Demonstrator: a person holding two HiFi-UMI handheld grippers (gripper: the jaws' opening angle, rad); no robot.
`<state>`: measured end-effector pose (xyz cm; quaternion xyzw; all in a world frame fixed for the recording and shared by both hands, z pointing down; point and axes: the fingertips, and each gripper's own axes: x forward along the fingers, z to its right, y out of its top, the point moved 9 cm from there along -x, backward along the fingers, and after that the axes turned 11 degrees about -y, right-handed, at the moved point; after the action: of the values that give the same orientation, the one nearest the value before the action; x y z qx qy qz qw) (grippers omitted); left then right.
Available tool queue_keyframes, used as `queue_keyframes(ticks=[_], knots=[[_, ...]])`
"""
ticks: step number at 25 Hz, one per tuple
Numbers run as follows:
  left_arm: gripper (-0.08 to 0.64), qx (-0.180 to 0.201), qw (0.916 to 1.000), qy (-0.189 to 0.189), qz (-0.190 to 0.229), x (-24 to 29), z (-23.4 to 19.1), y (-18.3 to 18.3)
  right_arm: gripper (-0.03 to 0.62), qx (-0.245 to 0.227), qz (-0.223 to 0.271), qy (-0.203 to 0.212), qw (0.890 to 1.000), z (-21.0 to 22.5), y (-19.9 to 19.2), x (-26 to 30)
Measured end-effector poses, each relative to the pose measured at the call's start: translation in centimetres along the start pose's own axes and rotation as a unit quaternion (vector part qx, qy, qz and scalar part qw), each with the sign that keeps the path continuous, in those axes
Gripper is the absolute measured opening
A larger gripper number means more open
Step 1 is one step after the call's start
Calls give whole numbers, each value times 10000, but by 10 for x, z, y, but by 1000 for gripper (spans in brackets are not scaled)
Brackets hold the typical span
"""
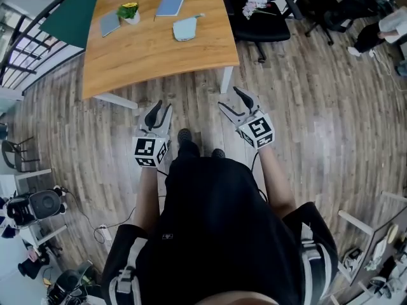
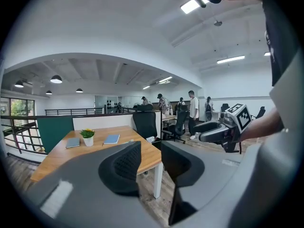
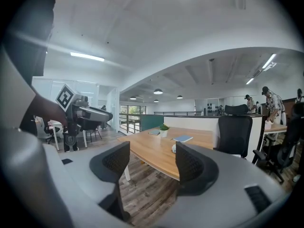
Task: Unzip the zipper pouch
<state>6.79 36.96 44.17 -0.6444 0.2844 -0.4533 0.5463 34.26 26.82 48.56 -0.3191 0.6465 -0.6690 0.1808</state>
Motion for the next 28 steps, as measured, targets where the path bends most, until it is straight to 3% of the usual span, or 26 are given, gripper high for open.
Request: queue_keyframes(ticks=[3,8,24,28], knots=[[188,-75,9999,-38,124,3,-9,1,355,-5,-16,-138,9999,2,1,4],[232,-189,9993,-232,208,8,-27,0,379,-50,-88,-257,9996,0,2,15],[242,-350,9944,-961,277,43,-137,3,373,162,-298,-1019,9942,-7,19,87],[239,-411,9907,-1255,317,55,-164,4,345,186,-360,-1192,9920,-11,23,108]])
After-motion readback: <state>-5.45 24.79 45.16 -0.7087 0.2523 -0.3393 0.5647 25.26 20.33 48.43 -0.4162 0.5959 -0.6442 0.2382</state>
